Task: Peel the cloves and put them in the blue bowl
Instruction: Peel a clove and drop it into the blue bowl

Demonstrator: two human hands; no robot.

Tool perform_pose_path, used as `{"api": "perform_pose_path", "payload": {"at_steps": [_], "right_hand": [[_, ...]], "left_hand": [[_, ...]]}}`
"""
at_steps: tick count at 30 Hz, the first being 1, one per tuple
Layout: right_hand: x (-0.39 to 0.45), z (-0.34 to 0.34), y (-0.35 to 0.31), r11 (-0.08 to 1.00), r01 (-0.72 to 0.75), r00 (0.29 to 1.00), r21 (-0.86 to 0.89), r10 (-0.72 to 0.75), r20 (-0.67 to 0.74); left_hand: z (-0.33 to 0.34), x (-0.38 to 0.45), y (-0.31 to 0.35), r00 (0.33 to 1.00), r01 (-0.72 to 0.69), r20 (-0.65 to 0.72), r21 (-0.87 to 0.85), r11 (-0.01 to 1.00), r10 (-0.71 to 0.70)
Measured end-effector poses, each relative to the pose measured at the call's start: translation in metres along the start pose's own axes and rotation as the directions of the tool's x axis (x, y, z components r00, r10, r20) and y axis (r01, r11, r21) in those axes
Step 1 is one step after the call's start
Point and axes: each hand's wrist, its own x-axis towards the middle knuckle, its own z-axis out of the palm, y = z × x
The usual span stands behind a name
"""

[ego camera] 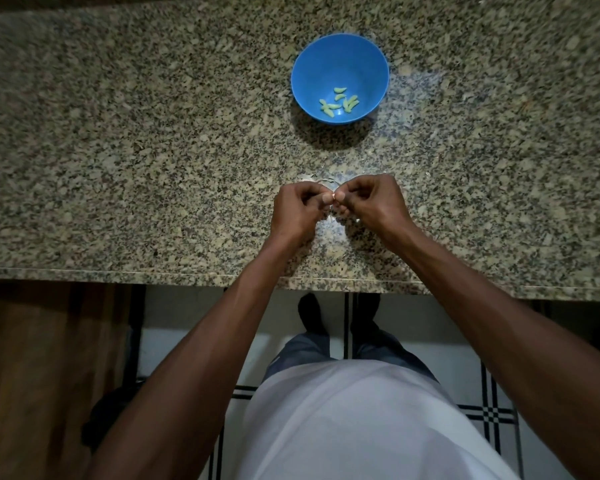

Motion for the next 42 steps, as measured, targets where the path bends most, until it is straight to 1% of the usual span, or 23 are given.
{"api": "perform_pose_path", "payload": {"at_steps": [2, 3, 7, 9, 12, 14, 16, 18, 20, 23, 25, 27, 28, 29, 31, 33, 36, 39, 42], "right_hand": [[-0.001, -0.001, 0.0, 0.999, 0.041, 0.999, -0.005, -0.041, -0.023], [-0.001, -0.001, 0.0, 0.999, 0.052, 0.998, 0.001, -0.052, -0.019], [-0.001, -0.005, 0.001, 0.998, 0.049, 0.997, 0.032, -0.051, 0.053], [-0.003, -0.007, 0.001, 0.999, 0.05, 0.995, -0.006, -0.049, 0.088], [-0.008, -0.009, -0.003, 0.998, 0.028, 0.991, -0.065, -0.019, 0.136], [-0.007, -0.01, -0.008, 0.99, 0.03, 0.989, -0.138, -0.009, 0.15], [-0.006, -0.012, -0.013, 0.971, 0.066, 0.988, -0.229, -0.031, 0.153], [-0.007, -0.01, -0.016, 0.948, 0.147, 0.985, -0.281, -0.113, 0.134], [-0.009, -0.005, -0.016, 0.917, 0.239, 0.971, -0.318, -0.224, 0.084], [-0.011, 0.003, -0.01, 0.886, 0.315, 0.943, -0.34, -0.333, 0.005], [-0.013, 0.006, -0.004, 0.859, 0.355, 0.923, -0.369, -0.384, -0.005], [-0.014, 0.006, 0.002, 0.829, 0.382, 0.909, -0.409, -0.416, 0.006], [-0.014, 0.005, 0.006, 0.831, 0.371, 0.912, -0.414, -0.409, -0.004], [-0.013, 0.003, 0.009, 0.86, 0.334, 0.927, -0.386, -0.374, -0.031], [-0.01, -0.004, 0.013, 0.952, 0.209, 0.969, -0.223, -0.232, -0.082], [-0.008, -0.01, 0.015, 0.995, 0.095, 0.994, -0.038, -0.097, -0.056], [-0.007, -0.017, 0.016, 0.993, -0.002, 0.999, 0.12, -0.003, 0.036], [-0.007, -0.019, 0.016, 0.984, -0.05, 0.996, 0.173, 0.035, 0.086], [-0.008, -0.02, 0.016, 0.986, -0.06, 0.994, 0.155, 0.044, 0.1]], "left_hand": [[-0.002, 0.0, 0.001, 0.998, 0.051, 0.049, -0.146, 0.988, -0.044], [-0.003, 0.0, 0.0, 0.997, 0.057, 0.065, -0.174, 0.983, -0.046], [-0.008, -0.005, -0.005, 0.991, 0.051, 0.127, -0.135, 0.99, -0.034], [-0.011, -0.006, -0.008, 0.987, 0.021, 0.159, -0.059, 0.998, -0.011], [-0.01, -0.01, -0.006, 0.983, -0.11, 0.162, 0.152, 0.982, 0.085], [-0.008, -0.012, -0.004, 0.969, -0.202, 0.193, 0.244, 0.948, 0.157], [-0.006, -0.014, -0.004, 0.951, -0.265, 0.241, 0.312, 0.912, 0.194], [-0.003, -0.015, -0.004, 0.946, -0.287, 0.254, 0.36, 0.888, 0.203], [0.0, -0.014, -0.001, 0.957, -0.254, 0.23, 0.367, 0.895, 0.178], [0.004, -0.014, 0.0, 0.976, -0.164, 0.191, 0.342, 0.925, 0.103], [0.005, -0.014, -0.002, 0.982, -0.122, 0.177, 0.314, 0.942, 0.068], [0.006, -0.016, -0.002, 0.984, -0.111, 0.165, 0.299, 0.948, 0.063], [0.006, -0.016, -0.001, 0.986, -0.106, 0.154, 0.281, 0.954, 0.065], [0.005, -0.016, 0.0, 0.988, -0.103, 0.136, 0.244, 0.964, 0.071], [0.001, -0.015, 0.0, 0.994, -0.094, 0.07, 0.164, 0.982, 0.084], [-0.005, -0.015, -0.002, 0.996, -0.085, 0.004, 0.151, 0.985, 0.085], [-0.014, -0.014, -0.013, 0.996, -0.066, -0.05, 0.194, 0.979, 0.077], [-0.018, -0.018, -0.021, 0.992, -0.092, -0.06, 0.237, 0.967, 0.109], [-0.017, -0.019, -0.024, 0.989, -0.118, -0.056, 0.245, 0.962, 0.136]]}}
